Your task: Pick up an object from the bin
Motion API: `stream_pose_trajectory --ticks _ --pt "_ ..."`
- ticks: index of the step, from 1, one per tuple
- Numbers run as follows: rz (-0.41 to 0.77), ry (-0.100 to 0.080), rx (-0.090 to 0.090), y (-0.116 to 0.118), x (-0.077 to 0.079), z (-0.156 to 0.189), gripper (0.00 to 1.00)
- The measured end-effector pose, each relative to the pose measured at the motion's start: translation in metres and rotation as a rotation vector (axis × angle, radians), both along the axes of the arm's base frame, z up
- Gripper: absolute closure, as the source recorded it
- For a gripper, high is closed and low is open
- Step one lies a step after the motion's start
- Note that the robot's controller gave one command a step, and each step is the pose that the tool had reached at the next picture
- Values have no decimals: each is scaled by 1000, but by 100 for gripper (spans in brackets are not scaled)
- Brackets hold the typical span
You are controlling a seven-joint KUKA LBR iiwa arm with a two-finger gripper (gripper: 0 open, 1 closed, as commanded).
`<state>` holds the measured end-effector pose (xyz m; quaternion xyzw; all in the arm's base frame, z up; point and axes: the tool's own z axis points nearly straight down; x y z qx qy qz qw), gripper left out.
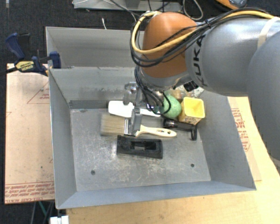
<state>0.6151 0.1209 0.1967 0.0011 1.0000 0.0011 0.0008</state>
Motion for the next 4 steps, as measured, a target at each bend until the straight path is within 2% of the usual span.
stream_pose_trajectory --ticks 1,2,3,4 --pt "-36 5 1 3 8 -69 0" --pt "-214 -8 5 10 -5 -52 0" --pt "-206 -11 7 -22 11 -122 0" --pt "-214 -29 14 -28 -36 -103 0"
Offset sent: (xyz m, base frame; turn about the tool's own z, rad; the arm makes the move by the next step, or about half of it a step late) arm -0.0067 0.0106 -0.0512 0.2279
